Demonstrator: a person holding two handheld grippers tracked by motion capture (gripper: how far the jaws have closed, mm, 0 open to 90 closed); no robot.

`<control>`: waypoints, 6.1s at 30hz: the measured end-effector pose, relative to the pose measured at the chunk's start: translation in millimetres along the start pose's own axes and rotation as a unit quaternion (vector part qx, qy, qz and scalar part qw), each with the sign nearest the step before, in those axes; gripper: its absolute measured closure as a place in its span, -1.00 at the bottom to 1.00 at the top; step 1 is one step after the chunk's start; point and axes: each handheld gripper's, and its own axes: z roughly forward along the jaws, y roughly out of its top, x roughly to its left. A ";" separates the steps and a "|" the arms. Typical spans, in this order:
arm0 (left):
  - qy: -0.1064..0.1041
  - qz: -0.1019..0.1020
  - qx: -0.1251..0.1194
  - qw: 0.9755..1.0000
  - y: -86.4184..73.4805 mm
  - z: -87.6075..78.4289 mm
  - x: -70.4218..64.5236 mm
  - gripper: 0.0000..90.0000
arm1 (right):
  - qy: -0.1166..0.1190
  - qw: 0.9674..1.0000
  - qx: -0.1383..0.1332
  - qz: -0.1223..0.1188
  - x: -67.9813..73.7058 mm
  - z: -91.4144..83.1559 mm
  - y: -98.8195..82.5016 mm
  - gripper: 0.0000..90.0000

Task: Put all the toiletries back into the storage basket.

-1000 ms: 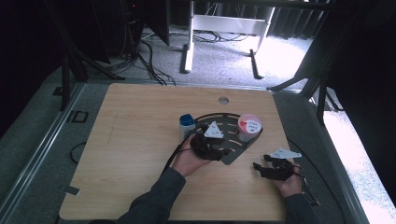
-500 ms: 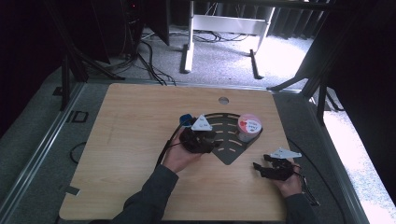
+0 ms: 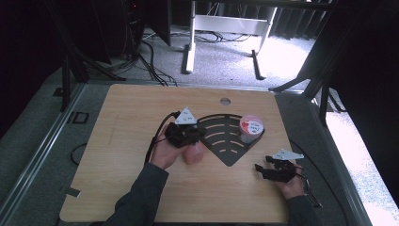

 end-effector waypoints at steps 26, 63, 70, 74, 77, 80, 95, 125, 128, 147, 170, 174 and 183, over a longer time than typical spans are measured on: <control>0.034 -0.032 0.019 0.999 -38.9 -29.9 17.8 0.99 | 0.004 1.000 0.001 -0.001 -0.2 0.0 0.0 -0.27; -0.021 0.013 0.010 1.000 -30.4 -12.5 -33.6 0.36 | 0.007 1.000 0.001 0.000 -0.3 0.0 0.0 -0.28; 0.013 0.003 0.017 1.000 -32.6 -2.8 -32.1 -0.02 | 0.007 1.000 0.001 0.000 -0.4 0.0 0.0 -0.28; 0.021 -0.004 0.021 1.000 -32.6 4.7 -31.2 -0.18 | 0.007 1.000 0.001 -0.001 -0.4 -0.1 0.0 -0.28; 0.021 -0.006 0.031 0.999 -32.4 12.2 -31.0 -0.29 | 0.008 1.000 0.001 -0.001 -0.5 -0.1 0.0 -0.28; 0.020 -0.005 0.040 0.999 -33.1 19.3 -31.0 -0.34 | 0.009 1.000 0.001 -0.001 -0.4 -0.1 0.0 -0.29; 0.019 -0.003 0.046 0.999 -35.9 38.3 -25.7 -0.14 | 0.009 1.000 0.000 -0.002 -0.5 0.0 0.0 -0.29; 0.007 -0.008 0.052 0.999 -28.7 40.6 -22.1 0.17 | 0.012 1.000 0.000 -0.002 -1.4 -0.2 0.0 -0.29; -0.003 -0.016 0.049 0.999 -28.0 40.6 -21.6 0.17 | 0.012 1.000 0.000 -0.001 -1.4 -0.2 0.0 -0.29; -0.016 0.006 0.030 0.999 1.7 41.7 -28.9 0.17 | 0.013 1.000 0.000 -0.002 -1.6 -0.2 0.0 -0.29; -0.010 0.010 0.018 1.000 26.7 57.4 -30.8 0.17 | 0.013 1.000 0.001 -0.004 -1.5 -0.1 0.0 -0.30; -0.007 0.012 0.019 1.000 30.7 59.5 -30.1 0.17 | 0.013 1.000 0.001 -0.004 -1.5 -0.1 0.0 -0.30; 0.002 0.007 0.016 1.000 34.8 67.3 -28.3 0.17 | 0.012 1.000 0.001 -0.005 -1.1 0.0 0.1 -0.30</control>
